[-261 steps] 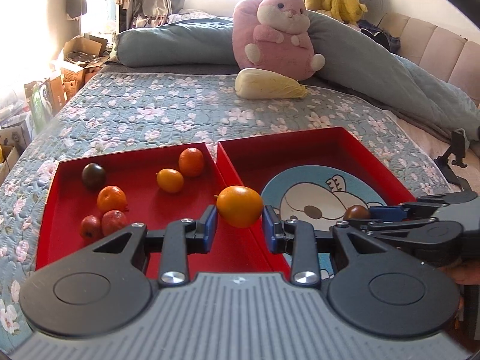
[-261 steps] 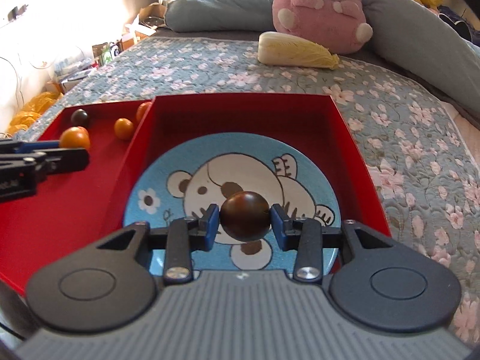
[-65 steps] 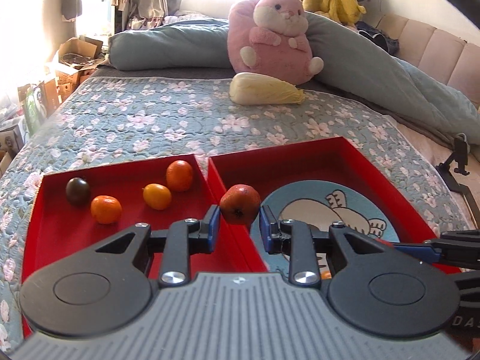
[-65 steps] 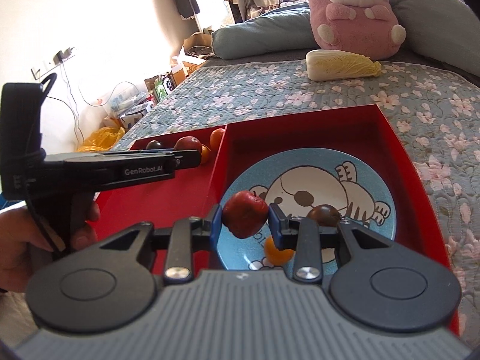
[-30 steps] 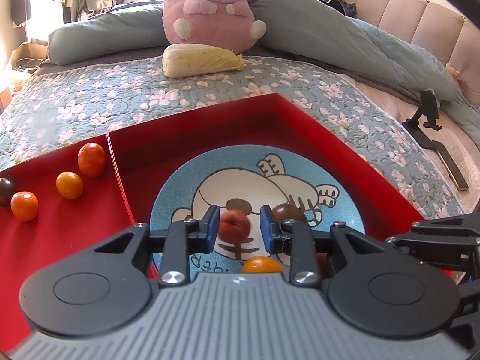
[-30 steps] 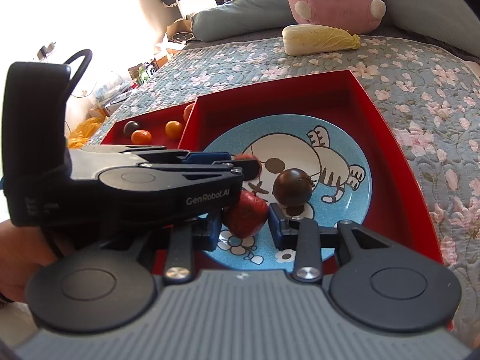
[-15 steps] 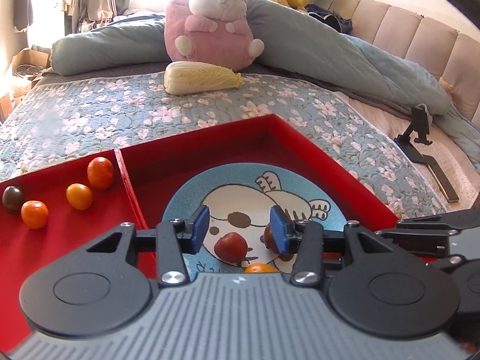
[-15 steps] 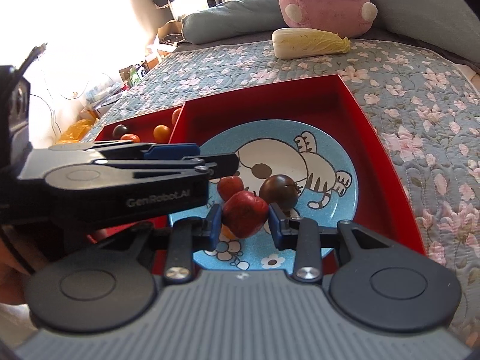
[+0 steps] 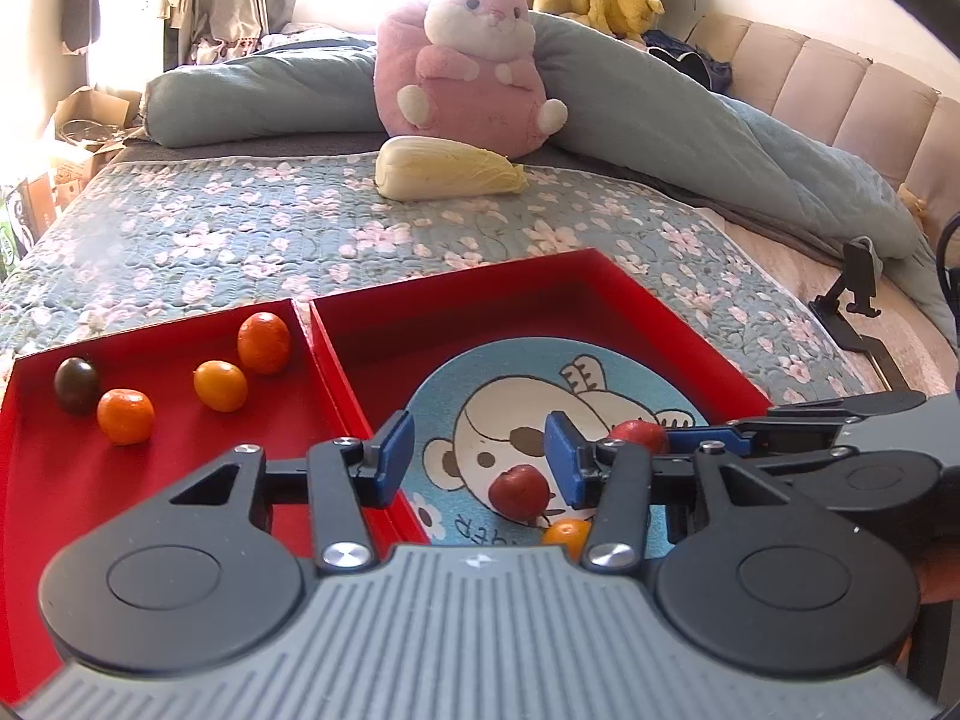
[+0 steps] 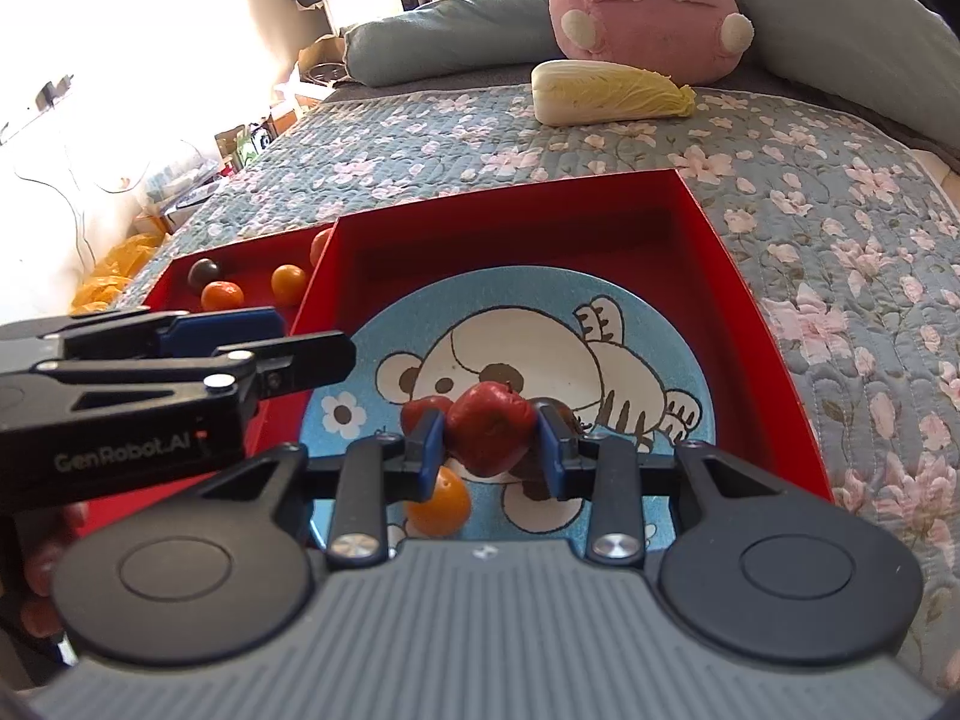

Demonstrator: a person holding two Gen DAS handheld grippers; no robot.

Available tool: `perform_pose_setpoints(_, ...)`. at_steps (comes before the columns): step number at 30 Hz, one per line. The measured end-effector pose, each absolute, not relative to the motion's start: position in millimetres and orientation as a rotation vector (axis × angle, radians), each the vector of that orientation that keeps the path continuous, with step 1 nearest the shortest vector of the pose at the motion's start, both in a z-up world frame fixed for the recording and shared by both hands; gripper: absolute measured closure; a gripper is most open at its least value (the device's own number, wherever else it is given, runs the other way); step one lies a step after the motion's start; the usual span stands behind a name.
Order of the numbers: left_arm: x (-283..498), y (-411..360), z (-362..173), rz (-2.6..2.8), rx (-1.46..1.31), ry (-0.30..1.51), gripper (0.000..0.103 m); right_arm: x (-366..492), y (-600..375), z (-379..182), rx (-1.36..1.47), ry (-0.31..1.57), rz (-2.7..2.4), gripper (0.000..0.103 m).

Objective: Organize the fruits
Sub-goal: 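Open both tools to set the red tomatoes on the plate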

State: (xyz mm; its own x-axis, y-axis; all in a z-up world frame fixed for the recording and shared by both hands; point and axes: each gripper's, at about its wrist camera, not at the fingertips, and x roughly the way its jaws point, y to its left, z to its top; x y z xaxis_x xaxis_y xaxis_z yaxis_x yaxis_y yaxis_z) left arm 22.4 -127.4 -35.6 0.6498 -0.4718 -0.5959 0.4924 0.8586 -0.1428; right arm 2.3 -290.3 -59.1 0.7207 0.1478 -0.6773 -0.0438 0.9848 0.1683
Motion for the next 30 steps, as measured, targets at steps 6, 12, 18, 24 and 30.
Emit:
perform_pose_setpoints(6,23,-122,-35,-0.54,0.023,0.667,0.048,18,-286,-62,0.124,0.768,0.09,0.066)
perform_pose_setpoints(12,25,-120,-35,-0.53,0.016,0.672,0.048,28,-282,-65,0.119,0.775,0.079,0.065)
perform_pose_setpoints(18,27,-118,-36,-0.523,0.008,0.674,0.046,33,-281,-67,0.115,0.779,0.069,0.065)
perform_pose_setpoints(24,27,-114,-37,-0.511,0.006,0.675,0.043,35,-284,-68,0.154,0.776,0.062,0.065)
perform_pose_setpoints(30,28,-103,-39,-0.486,0.001,0.681,0.043,34,-286,-65,0.165,0.752,0.045,0.058)
